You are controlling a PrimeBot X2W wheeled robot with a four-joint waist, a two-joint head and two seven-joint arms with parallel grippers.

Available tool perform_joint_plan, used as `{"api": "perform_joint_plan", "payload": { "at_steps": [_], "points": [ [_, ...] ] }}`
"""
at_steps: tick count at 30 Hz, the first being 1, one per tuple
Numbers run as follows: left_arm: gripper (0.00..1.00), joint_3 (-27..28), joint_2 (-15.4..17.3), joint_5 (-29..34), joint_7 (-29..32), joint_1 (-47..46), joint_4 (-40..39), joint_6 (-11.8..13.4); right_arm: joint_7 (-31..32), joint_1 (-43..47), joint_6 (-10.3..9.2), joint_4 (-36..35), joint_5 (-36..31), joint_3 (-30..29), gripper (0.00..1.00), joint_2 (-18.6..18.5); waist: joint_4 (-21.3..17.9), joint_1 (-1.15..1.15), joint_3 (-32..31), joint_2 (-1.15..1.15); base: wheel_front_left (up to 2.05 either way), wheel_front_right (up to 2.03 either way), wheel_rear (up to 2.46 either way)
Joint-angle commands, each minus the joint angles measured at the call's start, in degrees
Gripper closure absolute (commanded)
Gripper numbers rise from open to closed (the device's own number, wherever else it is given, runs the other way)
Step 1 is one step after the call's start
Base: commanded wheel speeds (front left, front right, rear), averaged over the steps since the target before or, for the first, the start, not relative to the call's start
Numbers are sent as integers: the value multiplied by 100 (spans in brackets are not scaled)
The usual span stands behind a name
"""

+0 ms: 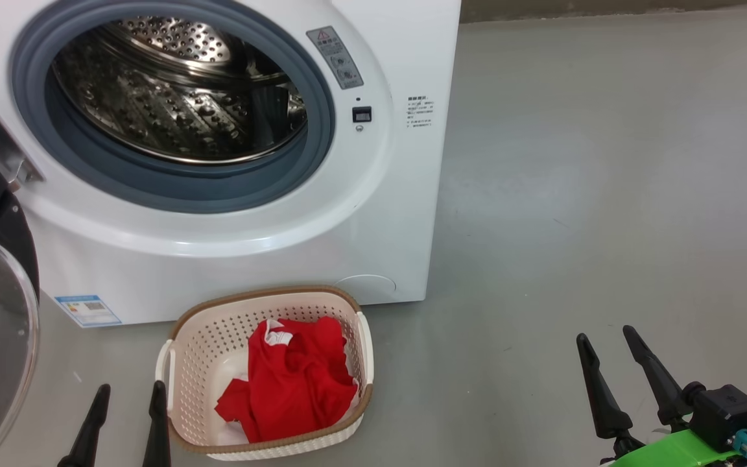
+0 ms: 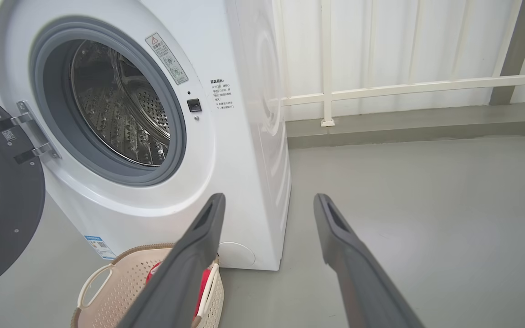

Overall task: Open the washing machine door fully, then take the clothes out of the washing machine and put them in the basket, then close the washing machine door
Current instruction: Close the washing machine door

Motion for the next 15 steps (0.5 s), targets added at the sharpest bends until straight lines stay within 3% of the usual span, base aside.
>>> {"api": "perform_joint_plan", "payload": {
  "at_steps": [1,15],
  "points": [
    [0,167,36,33,-29,-108,-157,4,-37,-59,36,-153,40,94,0,-65,8,0,12,0,-32,32,0],
    [0,175,36,8,-29,-133,-127,-16,-37,-69,36,-141,27,104,0,-41,52,0,-14,0,-2,2,0]
  ]
}}
